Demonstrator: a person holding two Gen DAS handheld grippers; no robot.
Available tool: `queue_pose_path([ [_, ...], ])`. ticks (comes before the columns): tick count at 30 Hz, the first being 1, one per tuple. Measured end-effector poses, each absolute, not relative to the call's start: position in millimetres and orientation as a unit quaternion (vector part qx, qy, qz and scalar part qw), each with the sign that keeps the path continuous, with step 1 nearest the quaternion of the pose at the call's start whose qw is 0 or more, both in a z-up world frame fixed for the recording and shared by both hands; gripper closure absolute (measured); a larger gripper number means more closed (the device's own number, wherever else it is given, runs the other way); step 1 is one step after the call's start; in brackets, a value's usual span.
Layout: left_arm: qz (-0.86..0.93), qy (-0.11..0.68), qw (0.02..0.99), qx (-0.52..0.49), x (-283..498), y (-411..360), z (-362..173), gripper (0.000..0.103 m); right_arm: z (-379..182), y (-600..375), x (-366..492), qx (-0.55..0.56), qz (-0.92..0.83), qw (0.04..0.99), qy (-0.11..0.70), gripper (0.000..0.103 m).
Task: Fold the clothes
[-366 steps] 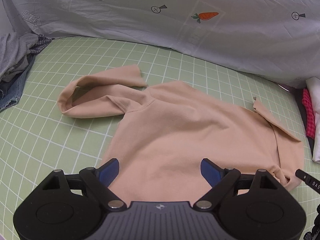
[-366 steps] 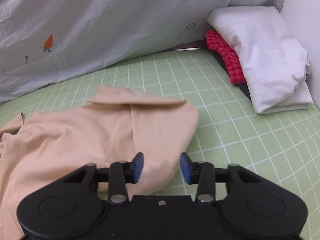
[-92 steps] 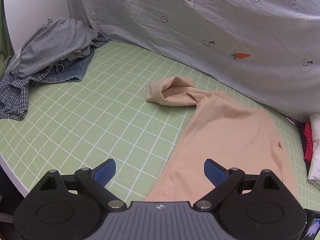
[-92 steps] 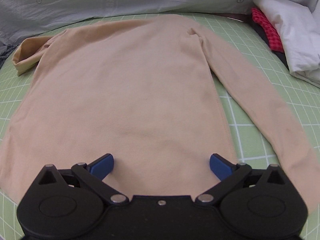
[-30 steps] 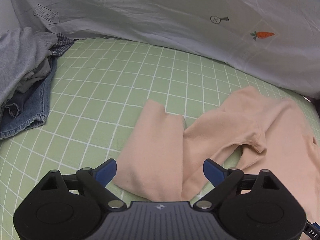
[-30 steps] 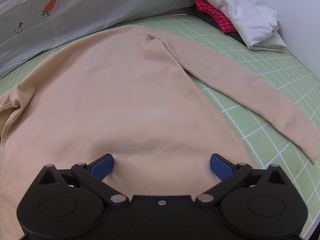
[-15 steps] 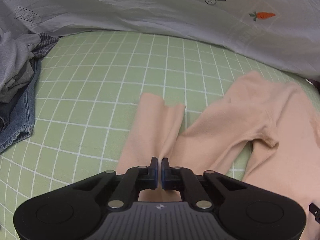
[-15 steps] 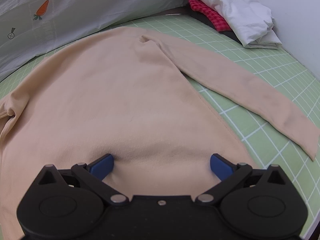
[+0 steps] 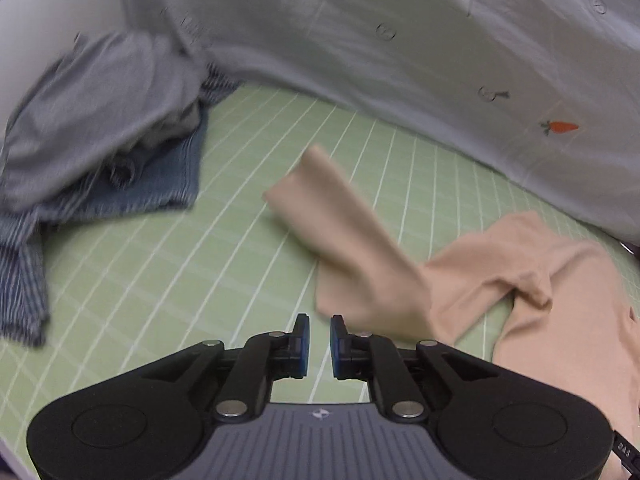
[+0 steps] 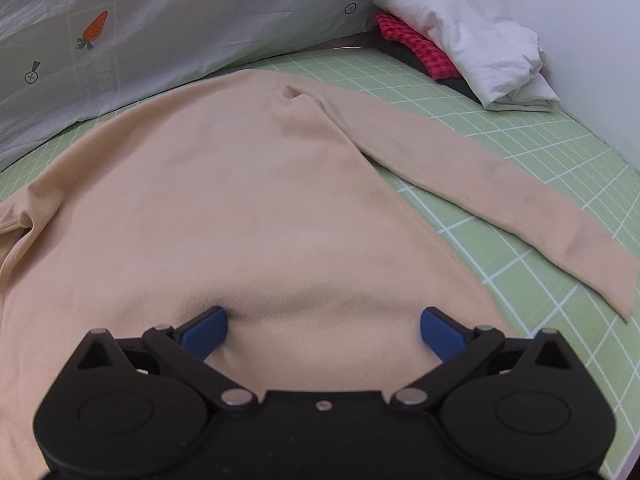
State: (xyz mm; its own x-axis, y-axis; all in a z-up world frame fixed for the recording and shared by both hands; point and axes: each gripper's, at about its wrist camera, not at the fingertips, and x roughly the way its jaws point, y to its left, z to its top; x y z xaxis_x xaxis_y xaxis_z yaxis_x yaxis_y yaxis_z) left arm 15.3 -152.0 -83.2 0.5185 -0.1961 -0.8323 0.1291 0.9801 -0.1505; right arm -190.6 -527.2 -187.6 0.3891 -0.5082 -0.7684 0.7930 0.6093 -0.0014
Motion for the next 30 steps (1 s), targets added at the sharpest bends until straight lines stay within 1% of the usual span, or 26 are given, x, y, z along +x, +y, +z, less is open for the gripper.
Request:
queue_pose_path([
  [1, -0.085, 0.490, 0.867, -0.043, 11, -146, -86, 0.084, -188, -528, -190, 0.187, -0.401, 0.812, 0.381, 0.000],
  [2, -0.077, 0.498, 0.862, -0.052, 7, -139, -89, 0.079, -188, -528, -190, 0.187, -0.402, 0.811, 0.381, 0.000],
  [3, -0.069, 0.505, 0.858, -0.061, 3, -133, -92, 0.071, -188, -528, -190, 0.187, -0.402, 0.812, 0.381, 0.000],
  [4, -0.061, 0.513, 0.853, -0.069, -1, -126, -95, 0.067, -188, -528, -190, 0.187, -0.402, 0.812, 0.381, 0.000],
  [6, -0.055, 0.503, 0.859, -0.080, 2, -123, -90, 0.054, -188, -527, -190, 0.187, -0.402, 0.811, 0.381, 0.000],
  [7, -0.056, 0.494, 0.863, -0.084, 6, -124, -86, 0.050, -188, -527, -190, 0.188, -0.403, 0.810, 0.382, 0.000],
  [9, -0.062, 0.477, 0.872, -0.089, 17, -130, -78, 0.028, -188, -527, -190, 0.188, -0.404, 0.810, 0.381, 0.000],
  [11, -0.073, 0.462, 0.880, -0.085, 34, -146, -70, 0.021, -188, -527, -191, 0.189, -0.404, 0.810, 0.382, 0.000],
  [14, -0.103, 0.456, 0.882, -0.061, 64, -180, -66, 0.016, -188, -527, -190, 0.189, -0.406, 0.810, 0.380, 0.000],
  [17, -0.127, 0.465, 0.876, -0.019, 92, -219, -74, 0.016, -189, -526, -191, 0.188, -0.409, 0.810, 0.375, 0.000],
  [22, -0.133, 0.504, 0.852, 0.044, 125, -266, -102, 0.016, -189, -525, -191, 0.188, -0.411, 0.810, 0.374, 0.000],
  [23, -0.128, 0.508, 0.850, 0.056, 128, -270, -108, 0.017, -189, -526, -191, 0.188, -0.411, 0.810, 0.374, 0.000],
  [25, -0.121, 0.511, 0.848, 0.074, 130, -273, -116, 0.025, -189, -525, -190, 0.188, -0.412, 0.810, 0.373, 0.000],
  [26, -0.116, 0.512, 0.848, 0.074, 130, -271, -118, 0.042, -189, -525, -191, 0.188, -0.413, 0.810, 0.373, 0.000],
  [27, -0.110, 0.513, 0.848, 0.071, 131, -268, -120, 0.068, -189, -525, -191, 0.188, -0.412, 0.810, 0.373, 0.000],
  [28, -0.106, 0.515, 0.849, 0.058, 131, -263, -121, 0.085, -189, -526, -191, 0.188, -0.412, 0.810, 0.372, 0.000],
  [29, -0.104, 0.517, 0.849, 0.042, 131, -256, -120, 0.098, -189, -526, -191, 0.187, -0.411, 0.811, 0.372, 0.000],
  [30, -0.103, 0.509, 0.854, 0.022, 129, -249, -116, 0.099, -189, -526, -192, 0.187, -0.411, 0.811, 0.372, 0.000],
])
